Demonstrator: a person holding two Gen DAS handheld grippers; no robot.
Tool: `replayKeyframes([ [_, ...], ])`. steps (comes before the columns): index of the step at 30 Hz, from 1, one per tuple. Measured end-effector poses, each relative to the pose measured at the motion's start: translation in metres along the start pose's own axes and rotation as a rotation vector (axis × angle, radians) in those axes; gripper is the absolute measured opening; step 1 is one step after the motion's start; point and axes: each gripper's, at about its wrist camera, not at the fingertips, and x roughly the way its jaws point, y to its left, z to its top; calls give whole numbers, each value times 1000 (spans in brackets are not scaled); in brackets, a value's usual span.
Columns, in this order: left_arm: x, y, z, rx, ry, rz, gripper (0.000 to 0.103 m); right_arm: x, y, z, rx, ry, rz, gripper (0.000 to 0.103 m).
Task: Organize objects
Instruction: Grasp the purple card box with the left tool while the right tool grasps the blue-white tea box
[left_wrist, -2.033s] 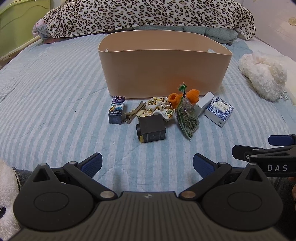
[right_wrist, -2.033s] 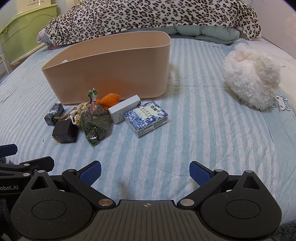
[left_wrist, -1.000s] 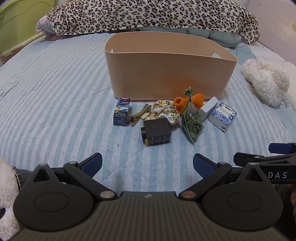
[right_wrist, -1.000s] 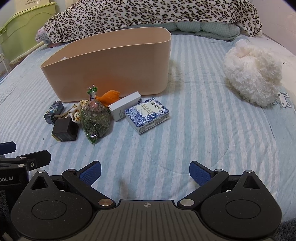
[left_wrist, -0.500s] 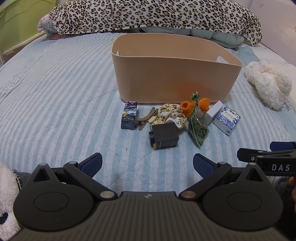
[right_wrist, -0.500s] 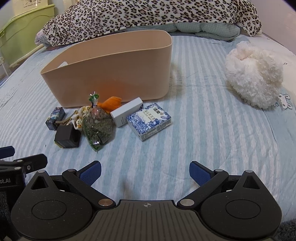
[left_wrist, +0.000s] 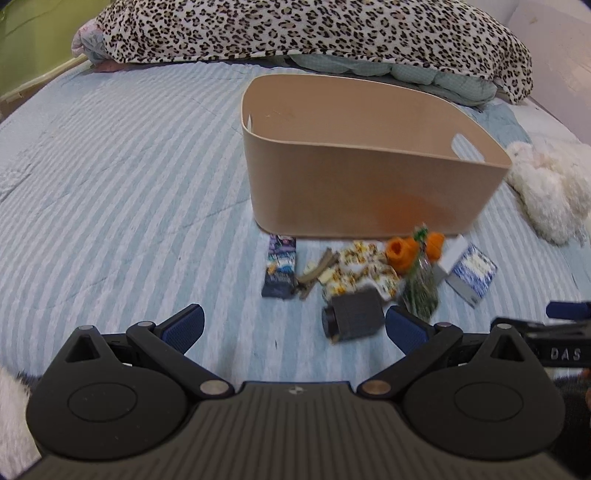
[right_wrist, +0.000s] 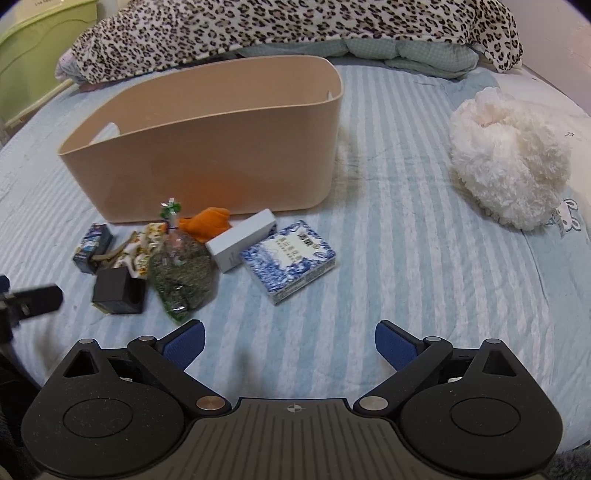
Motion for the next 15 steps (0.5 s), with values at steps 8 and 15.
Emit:
replayKeyframes([
  [8, 40, 15, 34, -19, 26, 54, 103, 23, -14, 18, 3, 37, -12, 98],
  [15, 74, 27, 44, 1, 78, 67, 103, 48, -1, 31, -69, 77, -45, 97],
])
